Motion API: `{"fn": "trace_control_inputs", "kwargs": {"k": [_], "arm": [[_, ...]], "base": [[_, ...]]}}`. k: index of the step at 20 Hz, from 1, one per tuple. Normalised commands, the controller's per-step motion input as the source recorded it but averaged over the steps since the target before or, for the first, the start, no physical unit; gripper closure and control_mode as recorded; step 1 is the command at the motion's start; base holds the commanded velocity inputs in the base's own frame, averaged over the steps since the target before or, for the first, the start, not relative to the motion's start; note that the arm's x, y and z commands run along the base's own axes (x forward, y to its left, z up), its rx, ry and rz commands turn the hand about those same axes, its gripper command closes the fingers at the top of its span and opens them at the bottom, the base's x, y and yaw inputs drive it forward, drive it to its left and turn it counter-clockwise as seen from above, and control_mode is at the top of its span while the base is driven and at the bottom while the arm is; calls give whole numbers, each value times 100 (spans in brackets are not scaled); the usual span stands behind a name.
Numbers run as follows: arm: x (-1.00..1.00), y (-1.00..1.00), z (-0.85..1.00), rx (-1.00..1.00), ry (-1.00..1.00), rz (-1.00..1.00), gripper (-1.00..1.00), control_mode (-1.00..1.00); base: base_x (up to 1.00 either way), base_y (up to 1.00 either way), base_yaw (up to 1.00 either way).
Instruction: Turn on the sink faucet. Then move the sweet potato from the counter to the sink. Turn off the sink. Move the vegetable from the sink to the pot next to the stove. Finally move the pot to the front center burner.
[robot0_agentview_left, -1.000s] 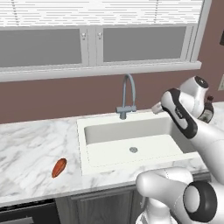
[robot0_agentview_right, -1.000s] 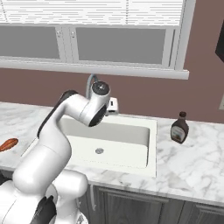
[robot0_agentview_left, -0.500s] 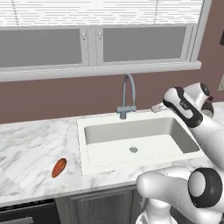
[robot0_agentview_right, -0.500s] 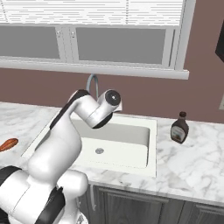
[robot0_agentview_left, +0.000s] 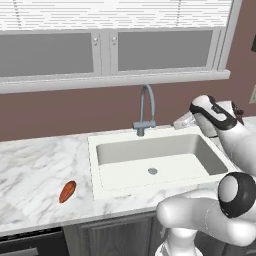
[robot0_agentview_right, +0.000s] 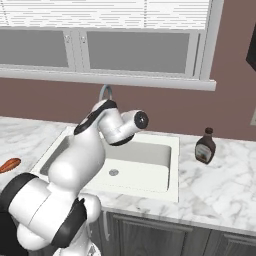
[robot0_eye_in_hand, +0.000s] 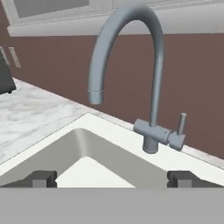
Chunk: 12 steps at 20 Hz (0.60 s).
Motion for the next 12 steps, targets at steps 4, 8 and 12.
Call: {"fn": "trace_control_inputs", "kwargs": {"k": [4,8,12], "arm": [[33,0,-5,3,-12,16,-100,-100],[38,0,-11,0,-10,12,-100,-100],[25,0,-14,0,-9,12,-100,-100]], "base": [[0,0,0],[0,0,0],[0,0,0]]}}
